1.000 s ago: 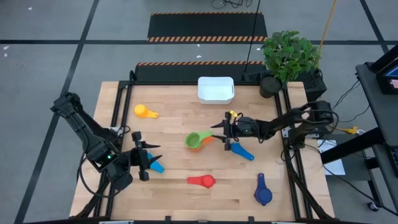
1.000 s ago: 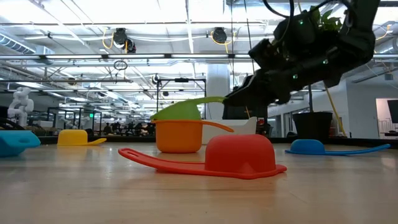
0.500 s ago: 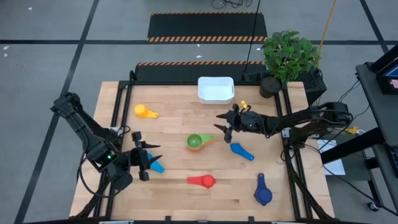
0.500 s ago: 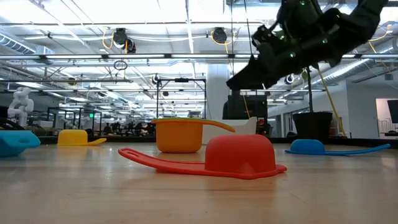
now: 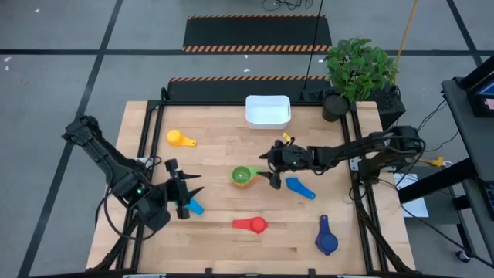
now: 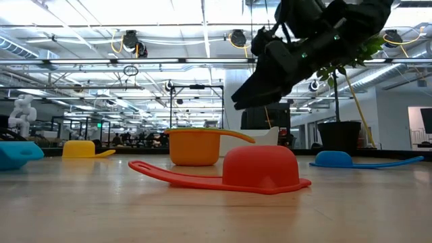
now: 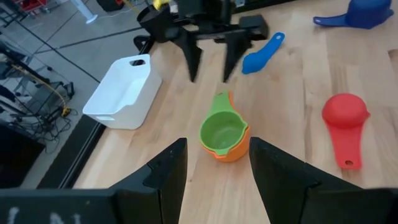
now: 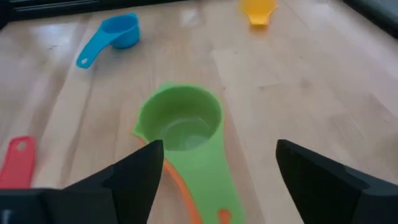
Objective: Nest measuring cups in basket
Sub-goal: Stack the green measuring cup into the orange measuring cup
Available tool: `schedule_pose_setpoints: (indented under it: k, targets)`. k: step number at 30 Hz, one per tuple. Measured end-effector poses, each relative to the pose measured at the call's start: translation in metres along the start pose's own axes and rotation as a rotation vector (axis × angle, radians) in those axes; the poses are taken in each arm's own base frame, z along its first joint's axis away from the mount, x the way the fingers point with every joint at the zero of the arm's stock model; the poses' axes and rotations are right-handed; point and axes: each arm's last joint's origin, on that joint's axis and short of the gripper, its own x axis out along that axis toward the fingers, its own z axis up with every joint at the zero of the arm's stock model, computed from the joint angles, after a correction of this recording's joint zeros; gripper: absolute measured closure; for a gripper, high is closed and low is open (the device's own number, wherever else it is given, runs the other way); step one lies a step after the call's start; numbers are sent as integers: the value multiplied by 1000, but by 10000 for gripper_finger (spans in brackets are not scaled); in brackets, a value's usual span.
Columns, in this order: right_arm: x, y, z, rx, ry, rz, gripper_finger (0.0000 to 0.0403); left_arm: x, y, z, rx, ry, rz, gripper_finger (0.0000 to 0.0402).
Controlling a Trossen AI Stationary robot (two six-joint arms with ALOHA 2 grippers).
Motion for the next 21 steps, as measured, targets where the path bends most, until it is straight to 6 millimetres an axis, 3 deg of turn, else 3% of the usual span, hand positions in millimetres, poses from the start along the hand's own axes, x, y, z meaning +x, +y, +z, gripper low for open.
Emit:
schedule_pose_setpoints:
  k: [10, 21]
  targets:
    - [7, 0, -6, -50, 28, 19, 76, 1, 1, 0, 15, 2, 4, 227]
    - [33, -4, -29, -74, 79, 83, 77, 1, 1, 0, 13, 1, 3, 227]
